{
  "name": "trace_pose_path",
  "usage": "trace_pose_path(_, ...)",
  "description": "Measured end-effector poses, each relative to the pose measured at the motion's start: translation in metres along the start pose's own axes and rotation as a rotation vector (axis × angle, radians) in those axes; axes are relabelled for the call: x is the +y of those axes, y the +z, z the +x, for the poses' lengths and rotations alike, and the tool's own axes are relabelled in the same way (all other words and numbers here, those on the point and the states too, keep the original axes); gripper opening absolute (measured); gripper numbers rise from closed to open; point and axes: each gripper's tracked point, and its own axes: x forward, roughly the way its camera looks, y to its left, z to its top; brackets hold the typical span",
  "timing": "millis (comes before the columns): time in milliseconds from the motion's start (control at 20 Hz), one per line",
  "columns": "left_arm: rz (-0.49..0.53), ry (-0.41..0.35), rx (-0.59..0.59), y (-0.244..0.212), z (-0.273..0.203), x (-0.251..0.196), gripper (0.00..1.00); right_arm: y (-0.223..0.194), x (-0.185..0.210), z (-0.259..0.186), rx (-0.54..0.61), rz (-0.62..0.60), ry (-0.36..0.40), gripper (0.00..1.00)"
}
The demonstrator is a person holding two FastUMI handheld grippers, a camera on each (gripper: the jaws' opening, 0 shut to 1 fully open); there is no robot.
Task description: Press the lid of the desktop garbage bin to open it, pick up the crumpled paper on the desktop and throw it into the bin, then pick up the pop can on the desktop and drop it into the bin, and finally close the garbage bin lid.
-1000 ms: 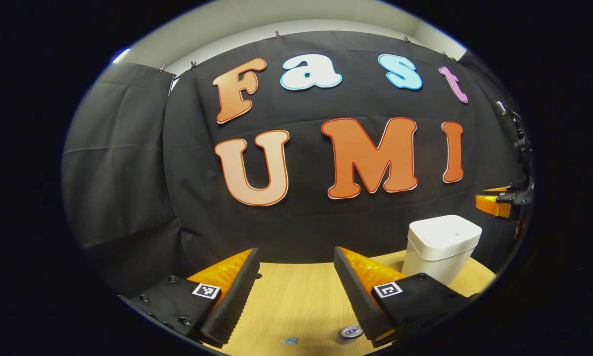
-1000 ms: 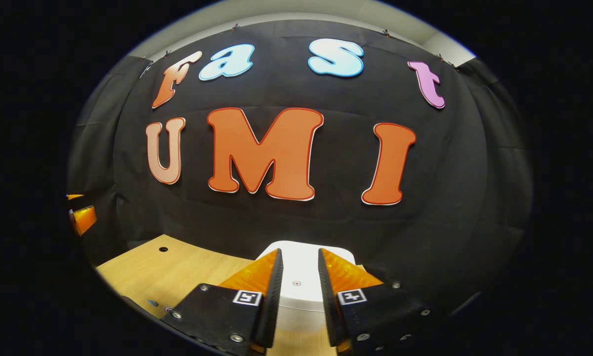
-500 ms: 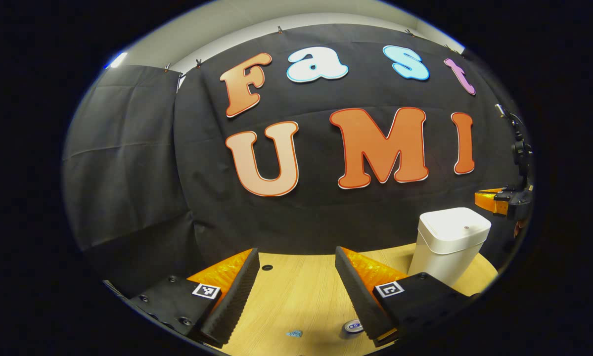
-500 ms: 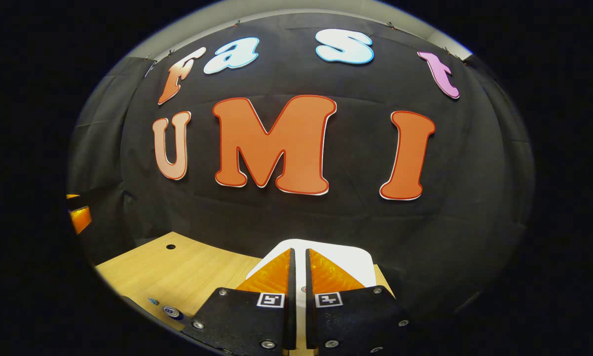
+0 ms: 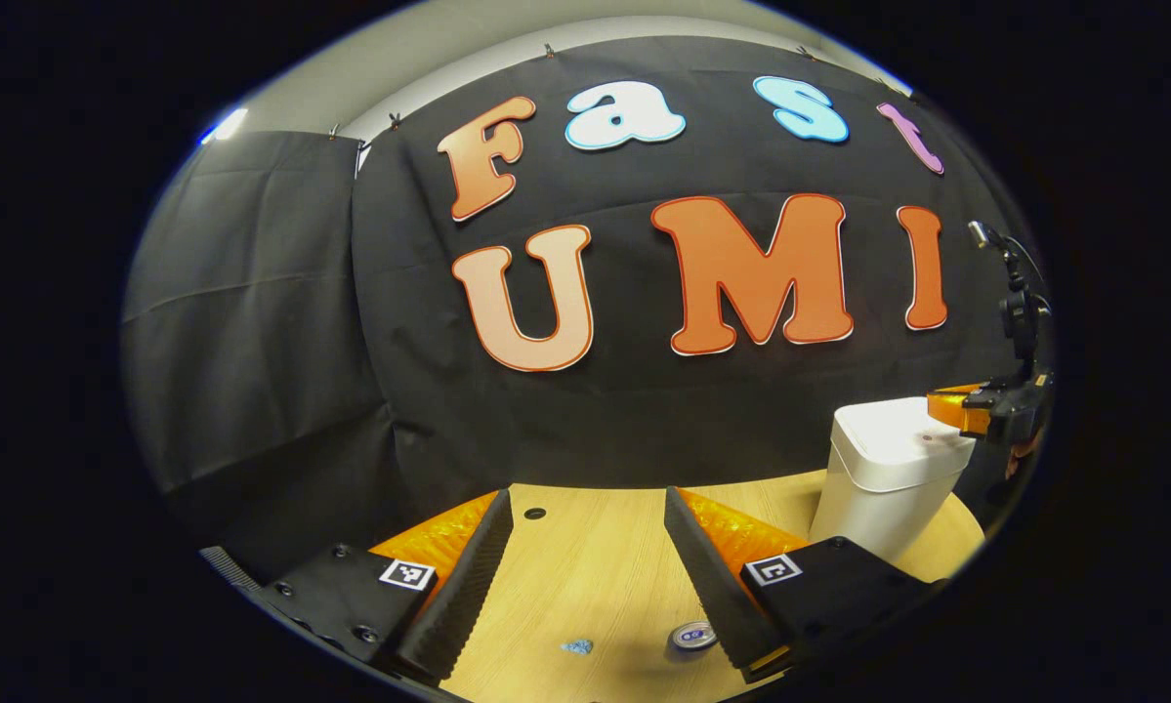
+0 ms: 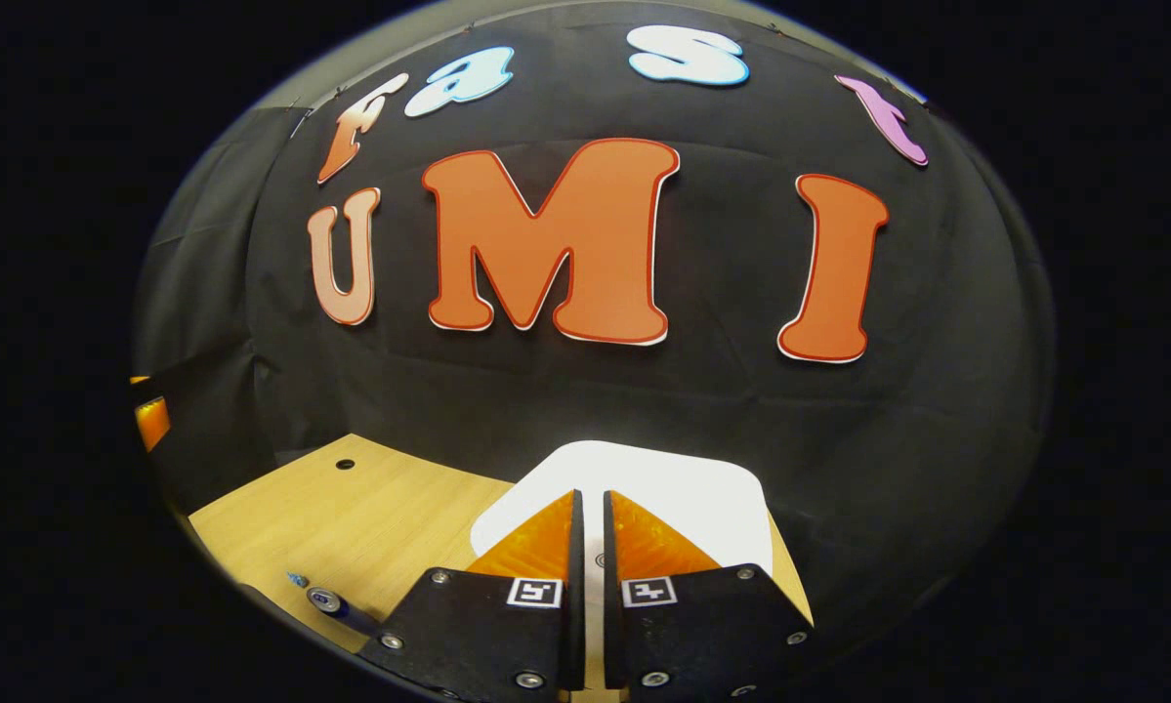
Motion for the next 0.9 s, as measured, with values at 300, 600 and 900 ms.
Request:
trace_pose_path(300, 0.005, -0.005, 0.018, -0.005, 0.005, -0.011, 1.00, -0.016, -0.007, 0.011, 0.028, 0.008, 0.003, 0.01)
trace_pose_path(600, 0.015, -0.013, 0.026, -0.007, 0.011, -0.017, 0.99, -0.035, -0.010, 0.021, 0.067, 0.015, 0.007, 0.01)
trace_pose_path(900, 0.012, -0.029, 0.055, -0.016, 0.016, -0.027, 1.00, -0.040, -0.010, 0.020, 0.074, 0.012, -0.003, 0.01)
